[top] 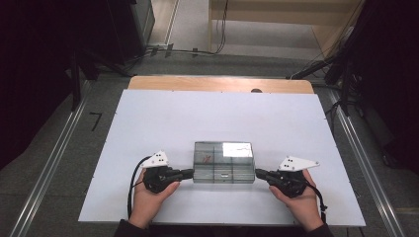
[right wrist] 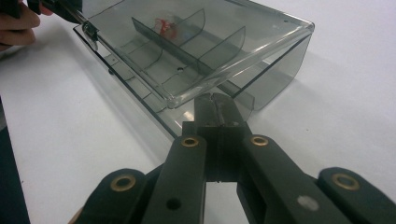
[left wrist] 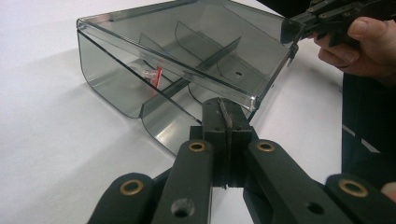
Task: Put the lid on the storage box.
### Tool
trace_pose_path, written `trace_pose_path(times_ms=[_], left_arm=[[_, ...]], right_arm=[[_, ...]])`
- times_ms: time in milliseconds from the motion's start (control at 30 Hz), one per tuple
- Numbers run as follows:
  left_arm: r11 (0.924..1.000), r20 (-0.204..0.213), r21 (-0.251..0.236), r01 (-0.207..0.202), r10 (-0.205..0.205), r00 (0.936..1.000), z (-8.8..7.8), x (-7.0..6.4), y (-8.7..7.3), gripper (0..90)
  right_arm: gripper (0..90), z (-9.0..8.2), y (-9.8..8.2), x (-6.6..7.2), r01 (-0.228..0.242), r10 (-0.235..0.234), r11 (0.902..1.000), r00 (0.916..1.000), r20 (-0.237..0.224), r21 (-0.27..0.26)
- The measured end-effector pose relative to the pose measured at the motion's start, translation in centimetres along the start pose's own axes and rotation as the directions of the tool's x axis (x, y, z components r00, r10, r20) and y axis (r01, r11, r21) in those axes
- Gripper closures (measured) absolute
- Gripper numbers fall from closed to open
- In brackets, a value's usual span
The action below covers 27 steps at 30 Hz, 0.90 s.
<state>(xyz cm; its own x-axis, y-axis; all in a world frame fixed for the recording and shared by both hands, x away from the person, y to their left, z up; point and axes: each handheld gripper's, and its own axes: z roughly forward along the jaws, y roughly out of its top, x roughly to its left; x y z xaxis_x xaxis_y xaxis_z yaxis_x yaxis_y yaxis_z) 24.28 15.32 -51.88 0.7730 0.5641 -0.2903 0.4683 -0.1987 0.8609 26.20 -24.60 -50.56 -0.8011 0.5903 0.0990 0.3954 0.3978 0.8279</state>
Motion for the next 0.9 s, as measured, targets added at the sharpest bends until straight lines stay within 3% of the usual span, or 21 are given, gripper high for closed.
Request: trace_pose_path(times_ms=[900], left_arm=[[0.9987,0.01,0.05,0.013,-0.013,0.9999,-0.06,0.47,-0.51,90.0]], right_arm=[[88.1,0.51,-0.65,-0.03,0.013,-0.014,0.9986,0.9999,0.003,0.052]])
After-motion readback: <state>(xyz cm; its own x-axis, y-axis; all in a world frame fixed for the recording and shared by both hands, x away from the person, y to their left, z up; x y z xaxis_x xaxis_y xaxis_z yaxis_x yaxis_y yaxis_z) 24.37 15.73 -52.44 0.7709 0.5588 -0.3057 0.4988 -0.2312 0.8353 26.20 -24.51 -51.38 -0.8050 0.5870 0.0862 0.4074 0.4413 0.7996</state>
